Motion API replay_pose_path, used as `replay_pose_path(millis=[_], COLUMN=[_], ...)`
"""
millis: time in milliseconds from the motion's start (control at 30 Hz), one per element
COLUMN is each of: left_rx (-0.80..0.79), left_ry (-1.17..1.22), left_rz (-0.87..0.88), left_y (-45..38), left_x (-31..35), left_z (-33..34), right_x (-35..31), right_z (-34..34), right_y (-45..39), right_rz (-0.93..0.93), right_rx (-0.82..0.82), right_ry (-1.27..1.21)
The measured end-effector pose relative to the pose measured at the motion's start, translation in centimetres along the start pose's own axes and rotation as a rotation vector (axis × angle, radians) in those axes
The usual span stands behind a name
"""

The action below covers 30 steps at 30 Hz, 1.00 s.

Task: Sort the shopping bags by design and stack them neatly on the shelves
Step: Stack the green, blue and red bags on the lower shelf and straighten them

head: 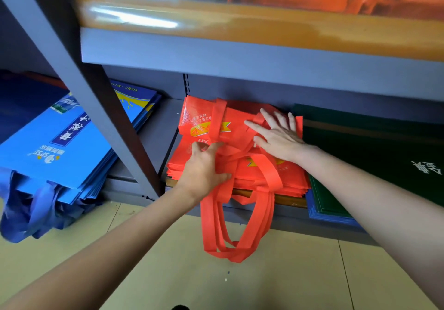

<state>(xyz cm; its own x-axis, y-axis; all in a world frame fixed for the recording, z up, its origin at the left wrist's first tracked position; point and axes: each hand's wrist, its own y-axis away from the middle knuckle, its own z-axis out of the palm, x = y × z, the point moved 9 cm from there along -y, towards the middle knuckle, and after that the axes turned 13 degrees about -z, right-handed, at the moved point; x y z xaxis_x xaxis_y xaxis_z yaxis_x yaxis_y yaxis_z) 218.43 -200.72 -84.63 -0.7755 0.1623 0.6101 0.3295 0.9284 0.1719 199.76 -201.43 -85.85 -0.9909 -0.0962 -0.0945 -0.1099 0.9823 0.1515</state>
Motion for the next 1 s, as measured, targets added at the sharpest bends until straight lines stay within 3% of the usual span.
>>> replay_pose_path(millis=[133,200,300,367,433,500,600,733,800,900,1000], left_rx=[0.073,0.117,0.160,0.076,-0.096,-0.171,-0.183,0.120,0.179,-0.038,-0.099], left_ry=[-0.182,-0.206,-0.021,-0.055,-0.133,-0.156,0.021,0.454,0.288,-0.318,-0.469], left_rz=[-0.044,0.078,0.355,0.548,0.651,0.714,0.703,0.583,0.455,0.352,0.376], left_y=[-1.0,-0.5,1.5,3.7,6.1,7.9,7.7,4.2,1.0,-2.1,-2.6], left_x=[0.0,1.8,4.2,4.7,3.8,2.8,3.2,4.3,4.1,2.9,2.2], left_z=[0.0,0.4,-0.5,-0.8,-0.1,-0.4,-3.3,-9.5,-8.9,-3.3,-1.2], right_x=[0.3,0.7,0.9,1.1,1.2,1.0,0.3,-0.9,-2.0,-3.5,-3.0], right_z=[0.0,-0.4,-0.4,0.0,0.4,0.1,-2.4,-5.1,-5.2,-4.4,-3.8], right_y=[-0.4,-0.2,-0.2,-0.4,-0.6,-0.6,0.1,1.5,2.7,4.9,5.7], right_rz=[0.007,0.006,0.009,0.002,0.004,-0.004,-0.012,-0.005,-0.065,-0.203,-0.222], right_rx=[-0.027,0.029,0.048,-0.002,-0.043,-0.028,0.114,0.290,0.325,0.285,0.259], right_ry=[-0.178,-0.243,-0.235,-0.145,-0.098,-0.075,0.038,0.171,0.132,0.065,-0.134])
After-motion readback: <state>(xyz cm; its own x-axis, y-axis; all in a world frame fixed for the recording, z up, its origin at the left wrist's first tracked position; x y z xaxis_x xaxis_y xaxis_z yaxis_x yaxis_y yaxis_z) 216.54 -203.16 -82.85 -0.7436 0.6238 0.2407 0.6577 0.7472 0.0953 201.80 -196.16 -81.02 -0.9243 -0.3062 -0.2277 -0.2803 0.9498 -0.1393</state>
